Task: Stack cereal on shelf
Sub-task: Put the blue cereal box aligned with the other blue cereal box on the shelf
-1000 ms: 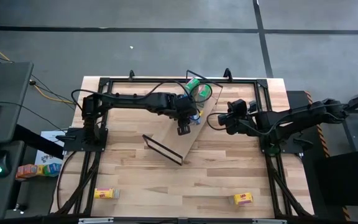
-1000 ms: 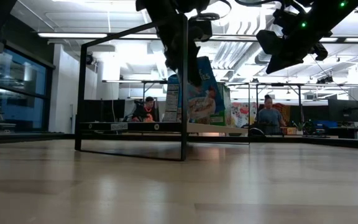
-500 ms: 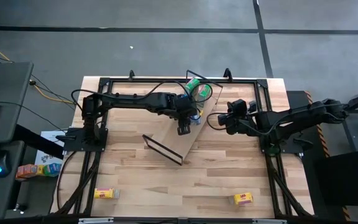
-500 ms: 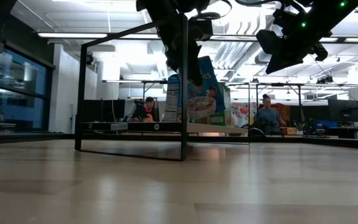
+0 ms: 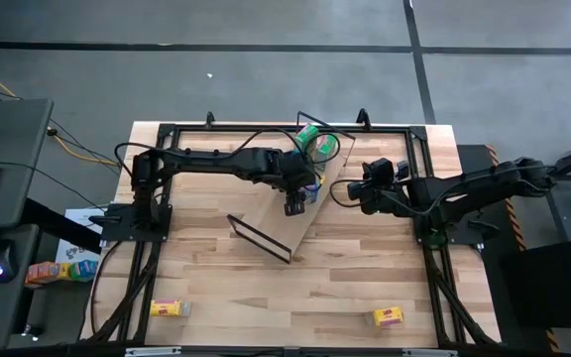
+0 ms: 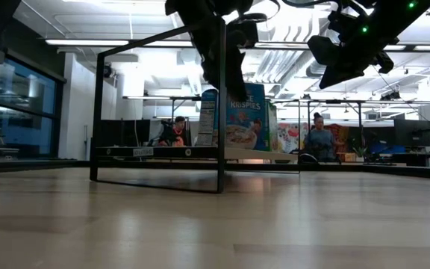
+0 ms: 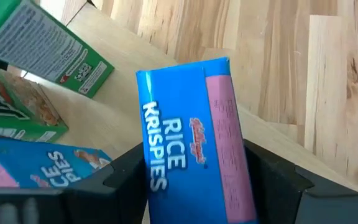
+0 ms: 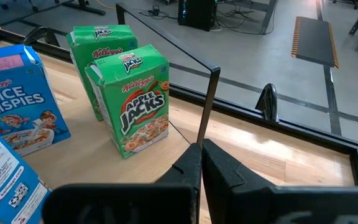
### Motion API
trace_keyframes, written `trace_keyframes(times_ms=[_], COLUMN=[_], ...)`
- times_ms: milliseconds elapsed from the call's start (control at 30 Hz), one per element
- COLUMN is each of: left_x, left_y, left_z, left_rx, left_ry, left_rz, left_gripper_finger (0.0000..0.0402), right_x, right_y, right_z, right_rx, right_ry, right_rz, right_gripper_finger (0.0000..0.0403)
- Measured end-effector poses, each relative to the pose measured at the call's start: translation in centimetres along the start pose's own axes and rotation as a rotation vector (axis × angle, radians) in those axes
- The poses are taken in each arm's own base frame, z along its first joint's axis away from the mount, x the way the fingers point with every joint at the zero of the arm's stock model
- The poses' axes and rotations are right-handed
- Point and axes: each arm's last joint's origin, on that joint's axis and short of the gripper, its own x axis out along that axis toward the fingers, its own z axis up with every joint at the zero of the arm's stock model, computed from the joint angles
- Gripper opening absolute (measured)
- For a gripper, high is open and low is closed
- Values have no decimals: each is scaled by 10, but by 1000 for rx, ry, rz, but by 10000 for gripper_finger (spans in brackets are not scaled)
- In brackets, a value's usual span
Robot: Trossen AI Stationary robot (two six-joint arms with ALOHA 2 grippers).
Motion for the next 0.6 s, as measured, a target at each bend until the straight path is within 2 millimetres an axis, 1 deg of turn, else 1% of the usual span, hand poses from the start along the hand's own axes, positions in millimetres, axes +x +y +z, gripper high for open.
trace_keyframes(times_ms=[100,233,333,500,600], left_x=[-10,-34,-59,-109,-129], left_y=[1,4,7,13,15], left_z=[2,4,6,4,-1], left_rx=[9,17,10,-4,-21], left_ry=[-23,-74,-131,-235,-293], left_rz=[1,6,10,16,15], left_gripper_finger=[219,219,219,208,191], right_x=[0,0,1,2,3], right_y=[0,0,1,2,4], right_z=[0,0,-1,-3,-4], right_rx=[0,-2,-5,-6,-36], right_ry=[0,-1,0,12,32], right_rz=[0,-2,-4,-4,10], right_gripper_finger=[0,0,0,0,0])
